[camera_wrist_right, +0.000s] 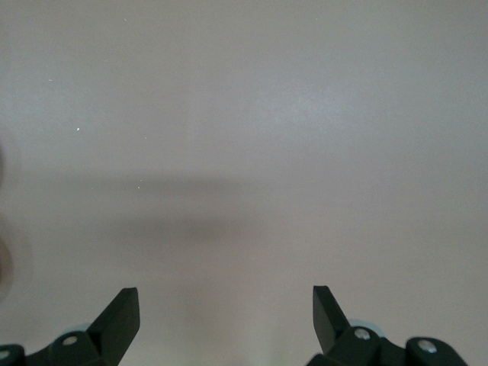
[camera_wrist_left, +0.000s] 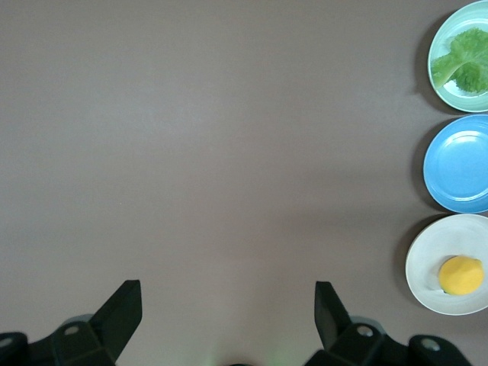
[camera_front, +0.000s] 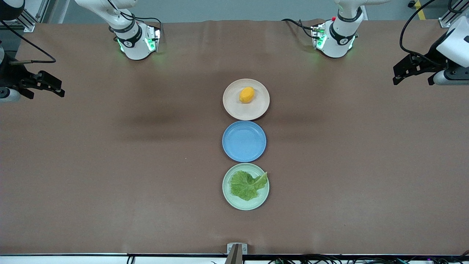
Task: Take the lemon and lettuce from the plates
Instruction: 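Reach the left gripper to the lettuce while the right gripper reaches the lemon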
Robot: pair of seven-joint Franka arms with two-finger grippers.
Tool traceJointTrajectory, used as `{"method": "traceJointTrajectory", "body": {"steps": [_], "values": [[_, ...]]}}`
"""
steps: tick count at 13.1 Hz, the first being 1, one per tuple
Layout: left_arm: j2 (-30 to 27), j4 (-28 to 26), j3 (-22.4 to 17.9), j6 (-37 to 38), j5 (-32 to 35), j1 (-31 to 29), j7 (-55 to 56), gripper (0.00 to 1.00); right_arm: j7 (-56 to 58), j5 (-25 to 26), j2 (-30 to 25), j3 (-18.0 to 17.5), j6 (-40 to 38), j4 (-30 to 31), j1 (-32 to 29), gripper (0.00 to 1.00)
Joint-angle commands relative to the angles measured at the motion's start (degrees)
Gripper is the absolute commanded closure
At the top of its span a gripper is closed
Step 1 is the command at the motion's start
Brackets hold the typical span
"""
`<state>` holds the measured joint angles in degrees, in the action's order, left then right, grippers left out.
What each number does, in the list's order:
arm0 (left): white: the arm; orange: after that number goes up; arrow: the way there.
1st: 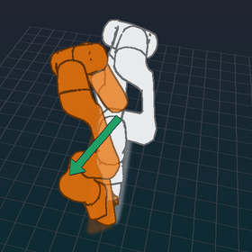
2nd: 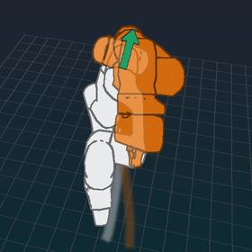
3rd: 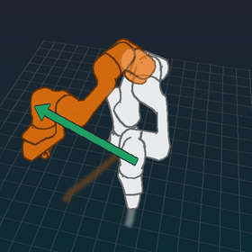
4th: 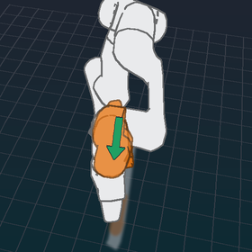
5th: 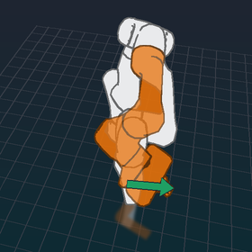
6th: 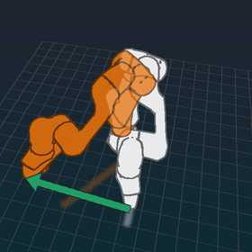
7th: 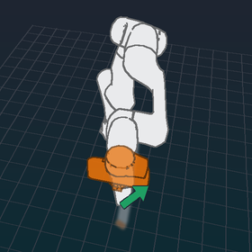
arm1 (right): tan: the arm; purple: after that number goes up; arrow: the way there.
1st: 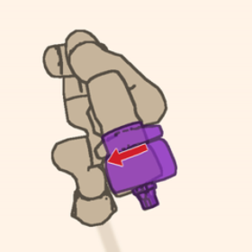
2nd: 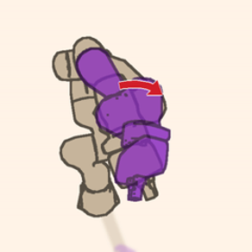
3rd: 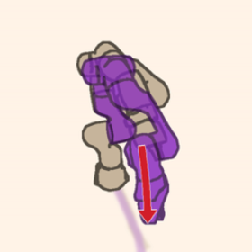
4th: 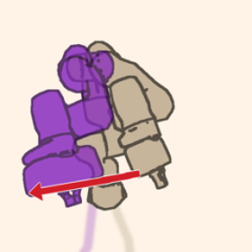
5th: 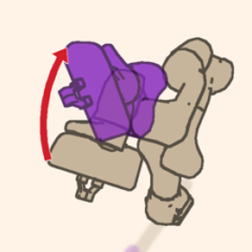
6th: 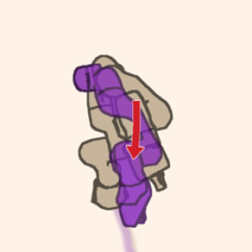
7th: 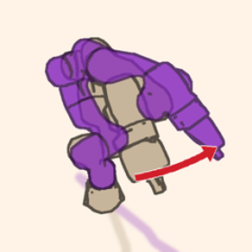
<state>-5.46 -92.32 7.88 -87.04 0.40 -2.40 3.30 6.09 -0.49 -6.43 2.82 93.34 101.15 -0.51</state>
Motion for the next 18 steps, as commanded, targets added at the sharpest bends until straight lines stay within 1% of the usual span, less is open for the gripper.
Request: {"method": "traceJointTrajectory", "body": {"steps": [1,4,5,6,8,9,10,12,13,15,16,17,18], "values": [[0.37,1.18,0.21,0.47,-1.19,-0.23,-0.57,0.0,0.5,0.49,-2.1,-0.27,0.62,1.86,0.07,0.0],[1.24,1.27,0.21,0.12,-1.1,0.29,-0.4,0.0,0.5,0.49,-2.1,-0.27,0.44,1.77,0.07,0.0],[3.16,1.88,0.38,-0.41,-1.19,0.38,-0.4,0.0,0.5,0.49,-2.01,-0.27,0.18,1.68,0.07,0.0],[5.18,3.36,0.38,-2.15,-2.5,0.38,-0.48,0.0,0.5,0.49,-1.84,-0.27,-0.17,1.33,-0.02,0.0],[9.75,4.08,0.65,-4.62,-5.23,0.9,-0.31,0.0,-0.02,0.49,-1.57,-0.27,-1.57,0.11,0.07,0.0],[12.03,4.08,1.43,-8.02,-4.54,2.56,-0.22,0.0,-0.03,0.49,-1.05,-0.27,-2.19,-1.29,0.07,0.0],[14.75,4.0,1.53,-12.58,-3.57,4.75,-0.22,0.0,0.24,0.57,-0.26,-0.27,-2.37,-2.09,-0.02,0.0],[21.16,4.08,1.61,-18.75,-0.94,9.07,-0.04,0.0,-0.03,0.66,1.93,-0.27,-1.93,-3.23,-0.2,0.0],[24.33,4.17,1.62,-22.52,-0.32,10.82,-0.31,0.0,-0.03,0.32,4.12,-0.27,-2.02,-4.02,-0.11,0.0],[30.22,4.17,1.61,-32.35,-0.22,15.04,0.82,0.0,0.59,0.31,7.12,-0.27,-1.32,-4.56,0.07,0.0],[32.94,4.17,1.53,-37.19,-0.05,16.97,0.92,0.0,0.5,-0.21,9.74,-0.27,-0.79,-4.56,-0.37,0.0],[35.67,4.17,1.53,-42.89,0.04,18.82,0.84,0.03,0.5,-0.04,13.25,-0.18,-0.18,-5.17,-0.55,0.0],[37.96,4.17,1.27,-47.82,0.47,20.49,-0.65,0.12,0.68,0.83,15.63,-0.18,-0.09,-7.09,-0.63,0.0]]}}
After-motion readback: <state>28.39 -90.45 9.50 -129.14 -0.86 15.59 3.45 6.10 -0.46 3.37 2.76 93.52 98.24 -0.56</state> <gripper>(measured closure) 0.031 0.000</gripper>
